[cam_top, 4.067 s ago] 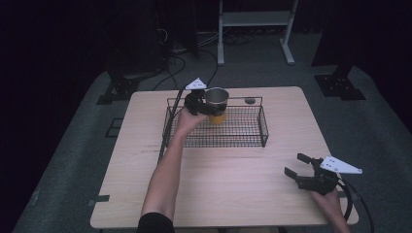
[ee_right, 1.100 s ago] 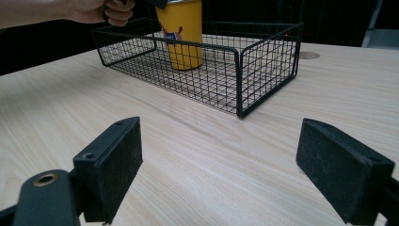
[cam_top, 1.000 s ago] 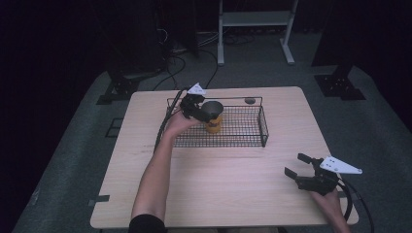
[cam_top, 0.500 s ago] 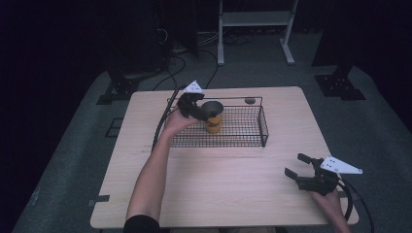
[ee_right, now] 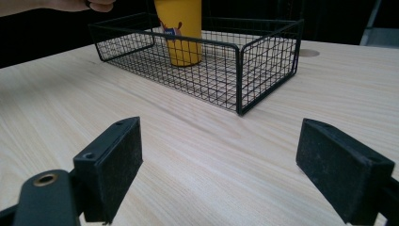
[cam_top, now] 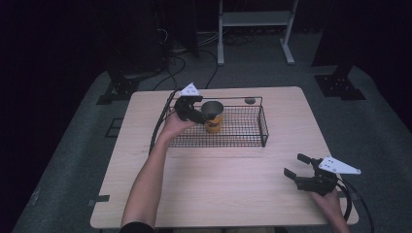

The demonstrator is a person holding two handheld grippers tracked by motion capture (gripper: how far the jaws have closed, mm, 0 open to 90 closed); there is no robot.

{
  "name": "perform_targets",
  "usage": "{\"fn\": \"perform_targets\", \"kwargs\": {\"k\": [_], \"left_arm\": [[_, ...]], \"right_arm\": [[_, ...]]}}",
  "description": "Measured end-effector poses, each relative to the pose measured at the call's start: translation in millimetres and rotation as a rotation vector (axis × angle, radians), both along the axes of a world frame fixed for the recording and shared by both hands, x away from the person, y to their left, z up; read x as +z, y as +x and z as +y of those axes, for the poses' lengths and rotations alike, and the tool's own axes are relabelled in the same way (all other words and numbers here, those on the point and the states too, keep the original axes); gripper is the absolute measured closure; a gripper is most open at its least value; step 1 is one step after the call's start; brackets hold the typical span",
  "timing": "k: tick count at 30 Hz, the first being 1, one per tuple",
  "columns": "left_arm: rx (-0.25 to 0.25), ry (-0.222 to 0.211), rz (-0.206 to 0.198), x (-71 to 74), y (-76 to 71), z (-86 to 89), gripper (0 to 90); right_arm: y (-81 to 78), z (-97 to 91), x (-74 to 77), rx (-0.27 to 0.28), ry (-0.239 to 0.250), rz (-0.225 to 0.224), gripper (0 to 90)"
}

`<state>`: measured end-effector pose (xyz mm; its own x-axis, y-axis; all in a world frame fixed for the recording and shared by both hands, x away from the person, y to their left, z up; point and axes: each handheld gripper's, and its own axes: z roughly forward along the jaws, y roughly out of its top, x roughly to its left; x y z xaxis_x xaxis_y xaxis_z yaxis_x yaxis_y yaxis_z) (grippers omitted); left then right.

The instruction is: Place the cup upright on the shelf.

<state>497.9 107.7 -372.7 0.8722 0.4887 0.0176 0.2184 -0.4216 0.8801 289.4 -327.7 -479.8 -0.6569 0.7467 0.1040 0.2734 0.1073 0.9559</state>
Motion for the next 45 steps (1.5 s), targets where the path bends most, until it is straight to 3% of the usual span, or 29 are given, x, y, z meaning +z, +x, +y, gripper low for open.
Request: {"fn": "perform_targets", "kwargs": {"k": [31,45], "left_arm": [[-0.066,-0.04,-0.044,8.7,-27.5,-3.8,0.0],[-0.073,-0.061,-0.05,4.6,-41.7,5.2,0.0]], "right_arm": [[-0.6,1.4,-0.2,0.014,-0.003,0.002,13.9],[-0.6,1.0,-0.2,0.015,0.001,0.005,13.9]]}}
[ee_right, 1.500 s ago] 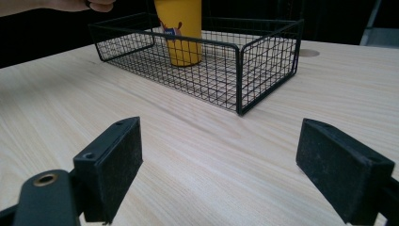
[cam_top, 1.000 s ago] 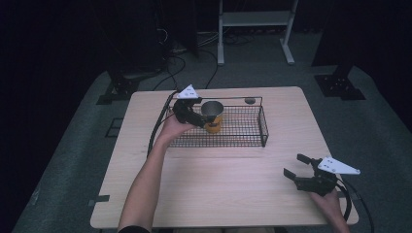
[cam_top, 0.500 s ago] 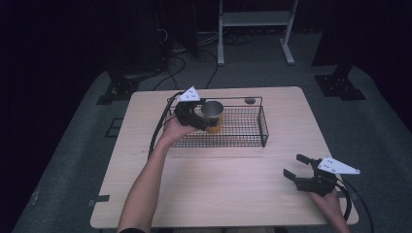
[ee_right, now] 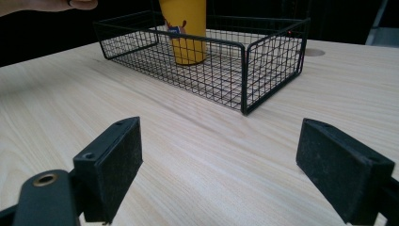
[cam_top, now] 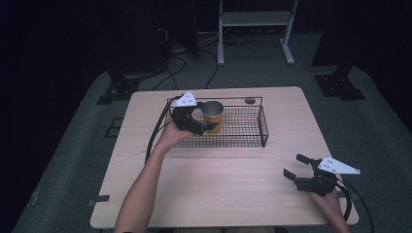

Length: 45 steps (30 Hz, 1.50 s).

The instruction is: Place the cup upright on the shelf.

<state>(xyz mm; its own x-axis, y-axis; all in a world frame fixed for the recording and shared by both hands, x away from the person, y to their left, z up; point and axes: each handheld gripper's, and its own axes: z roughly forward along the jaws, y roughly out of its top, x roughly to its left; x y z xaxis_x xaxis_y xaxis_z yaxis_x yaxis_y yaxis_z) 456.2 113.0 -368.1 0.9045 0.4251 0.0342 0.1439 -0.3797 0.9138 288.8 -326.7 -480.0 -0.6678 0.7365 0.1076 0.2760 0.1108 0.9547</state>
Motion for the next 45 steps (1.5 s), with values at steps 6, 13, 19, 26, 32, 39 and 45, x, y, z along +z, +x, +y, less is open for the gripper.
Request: {"fn": "perform_targets", "kwargs": {"k": [6,13,19,26,32,39,45], "left_arm": [[-0.006,-0.004,-0.002,1.3,-6.3,2.2,0.0],[-0.018,0.002,-0.011,0.0,-14.7,2.0,0.0],[-0.027,0.005,-0.012,-1.5,-21.9,2.4,0.0],[-0.038,0.004,-0.003,-7.5,-30.5,5.0,0.0],[-0.042,-0.004,-0.008,-12.1,-40.2,7.6,0.0],[-0.051,-0.017,-0.021,-15.0,-53.0,9.1,0.0],[-0.048,-0.016,-0.022,-19.0,-60.1,11.3,0.0]], "right_arm": [[0.1,0.0,0.0,0.0,0.0,-0.001,13.9],[0.0,-0.1,0.0,0.001,0.001,0.001,13.9],[0.1,-0.2,-0.1,0.001,0.003,0.002,13.9],[0.1,-0.3,0.0,0.001,0.005,0.002,13.9],[0.2,-0.3,0.0,-0.001,0.005,0.002,13.9],[0.1,-0.3,0.0,-0.002,0.004,0.002,13.9],[0.2,-0.6,0.0,-0.003,0.006,0.002,13.9]]}}
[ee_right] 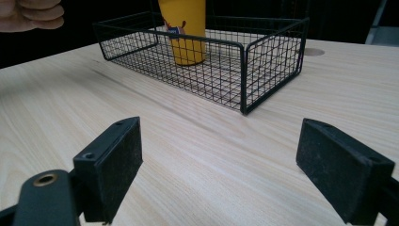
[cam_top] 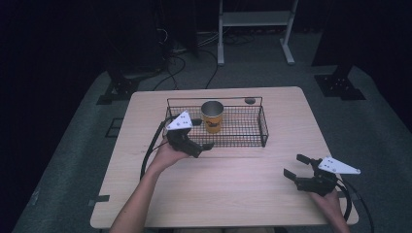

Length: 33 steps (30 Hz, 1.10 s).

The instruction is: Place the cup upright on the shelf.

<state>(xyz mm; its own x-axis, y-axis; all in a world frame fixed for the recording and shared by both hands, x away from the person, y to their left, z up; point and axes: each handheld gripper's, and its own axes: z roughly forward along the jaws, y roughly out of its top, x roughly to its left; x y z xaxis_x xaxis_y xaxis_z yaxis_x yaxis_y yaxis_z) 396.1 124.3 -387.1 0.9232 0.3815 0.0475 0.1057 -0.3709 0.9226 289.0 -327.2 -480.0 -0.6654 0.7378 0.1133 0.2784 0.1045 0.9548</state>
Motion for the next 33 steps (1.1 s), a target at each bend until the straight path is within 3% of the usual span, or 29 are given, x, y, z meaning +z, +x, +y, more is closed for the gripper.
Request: {"fn": "perform_targets", "kwargs": {"k": [15,21,33], "left_arm": [[-0.018,-0.008,-0.001,-11.5,-21.8,3.1,0.0],[-0.02,-0.003,0.02,-14.8,-25.1,4.6,0.0],[-0.017,-0.022,0.001,-18.6,-42.0,10.7,0.0]], "right_arm": [[0.0,0.2,-0.1,-0.001,-0.002,0.001,13.9],[-0.1,0.1,-0.1,-0.002,-0.002,0.0,13.9],[-0.2,0.0,0.0,-0.003,-0.001,0.0,13.9]]}}
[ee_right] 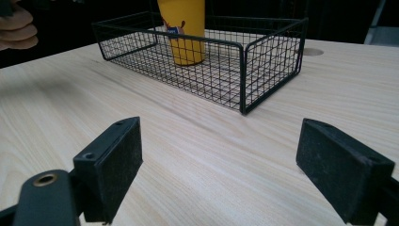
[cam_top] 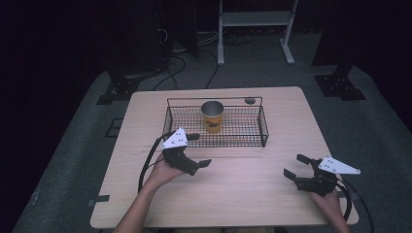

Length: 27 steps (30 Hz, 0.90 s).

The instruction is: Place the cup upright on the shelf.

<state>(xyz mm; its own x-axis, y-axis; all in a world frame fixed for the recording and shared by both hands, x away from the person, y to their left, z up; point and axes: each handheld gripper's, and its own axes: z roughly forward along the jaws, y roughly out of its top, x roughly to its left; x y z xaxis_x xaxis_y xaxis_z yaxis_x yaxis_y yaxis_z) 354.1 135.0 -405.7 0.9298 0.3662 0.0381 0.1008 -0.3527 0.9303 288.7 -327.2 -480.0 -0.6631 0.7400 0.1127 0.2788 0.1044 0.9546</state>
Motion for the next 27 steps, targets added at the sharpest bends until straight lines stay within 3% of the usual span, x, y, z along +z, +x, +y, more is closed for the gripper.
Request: {"fn": "perform_targets", "kwargs": {"k": [9,15,18,25,27], "left_arm": [[0.001,-0.017,-0.006,-2.9,-12.6,5.9,0.0],[-0.001,0.001,0.001,-7.4,-20.3,7.8,0.0],[0.007,-0.02,-0.011,-8.3,-25.5,10.8,0.0],[0.009,-0.021,0.0,-12.0,-32.6,13.7,0.0],[0.016,-0.046,-0.013,-13.4,-37.2,15.1,0.0]], "right_arm": [[0.0,0.1,0.0,0.0,0.0,0.001,13.9],[0.0,-0.1,-0.1,0.001,-0.001,0.0,13.9],[-0.1,0.1,-0.1,0.001,-0.001,0.0,14.0],[-0.1,0.0,-0.1,0.0,-0.001,0.001,13.9],[0.1,0.0,-0.1,-0.001,-0.002,0.001,13.9]]}}
